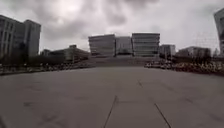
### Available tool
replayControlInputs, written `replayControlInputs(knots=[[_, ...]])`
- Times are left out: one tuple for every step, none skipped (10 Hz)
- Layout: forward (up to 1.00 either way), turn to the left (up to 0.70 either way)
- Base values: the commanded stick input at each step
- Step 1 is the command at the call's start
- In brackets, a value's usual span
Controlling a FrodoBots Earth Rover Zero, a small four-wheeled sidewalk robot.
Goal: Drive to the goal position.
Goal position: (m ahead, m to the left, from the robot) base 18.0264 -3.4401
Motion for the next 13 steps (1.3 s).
replayControlInputs(knots=[[0.70, 0.00], [0.70, 0.00], [0.70, 0.00], [0.70, 0.00], [0.70, -0.35], [0.70, -0.35], [0.70, -0.26], [0.70, -0.10], [0.70, 0.00], [0.70, 0.00], [0.70, 0.00], [0.70, 0.00], [0.70, 0.00]])
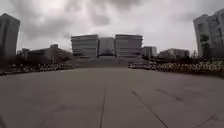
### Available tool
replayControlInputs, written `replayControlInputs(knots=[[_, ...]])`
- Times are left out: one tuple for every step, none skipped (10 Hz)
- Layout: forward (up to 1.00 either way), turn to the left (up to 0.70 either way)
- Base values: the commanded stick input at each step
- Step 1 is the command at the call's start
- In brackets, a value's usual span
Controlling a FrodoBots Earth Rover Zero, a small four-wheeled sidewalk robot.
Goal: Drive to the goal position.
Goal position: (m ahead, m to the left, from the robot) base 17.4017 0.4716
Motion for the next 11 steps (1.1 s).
replayControlInputs(knots=[[0.70, 0.00], [0.70, 0.00], [0.70, 0.00], [0.70, 0.00], [0.70, 0.00], [0.70, 0.00], [0.70, 0.00], [0.70, 0.00], [0.70, 0.00], [0.70, 0.00], [0.70, 0.00]])
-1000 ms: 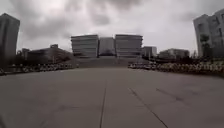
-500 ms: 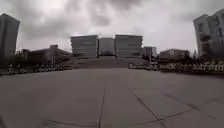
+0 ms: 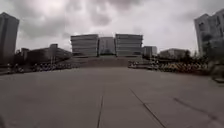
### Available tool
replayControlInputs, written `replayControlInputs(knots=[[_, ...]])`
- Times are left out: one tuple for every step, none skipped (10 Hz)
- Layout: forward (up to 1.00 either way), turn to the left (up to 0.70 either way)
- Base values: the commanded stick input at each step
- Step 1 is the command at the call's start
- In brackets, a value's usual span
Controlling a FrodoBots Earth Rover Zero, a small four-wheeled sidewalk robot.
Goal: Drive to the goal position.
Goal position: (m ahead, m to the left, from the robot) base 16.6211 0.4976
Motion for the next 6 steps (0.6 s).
replayControlInputs(knots=[[0.70, 0.00], [0.70, 0.00], [0.70, 0.00], [0.70, 0.01], [0.70, 0.01], [0.70, 0.02]])
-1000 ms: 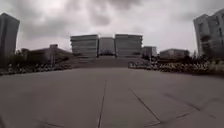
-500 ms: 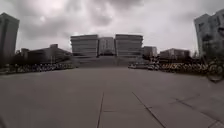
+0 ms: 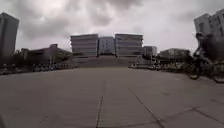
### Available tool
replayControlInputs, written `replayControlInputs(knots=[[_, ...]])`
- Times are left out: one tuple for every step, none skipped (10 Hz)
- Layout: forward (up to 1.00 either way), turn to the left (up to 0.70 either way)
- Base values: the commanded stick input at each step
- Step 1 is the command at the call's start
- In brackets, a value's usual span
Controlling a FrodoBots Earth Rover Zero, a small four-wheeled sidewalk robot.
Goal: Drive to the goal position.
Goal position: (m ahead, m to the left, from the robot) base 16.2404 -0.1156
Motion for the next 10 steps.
replayControlInputs(knots=[[0.70, 0.32], [0.70, 0.06], [0.70, 0.02], [0.70, 0.01], [0.70, 0.00], [0.70, 0.00], [0.70, 0.00], [0.70, 0.00], [0.70, 0.00], [0.70, 0.00]])
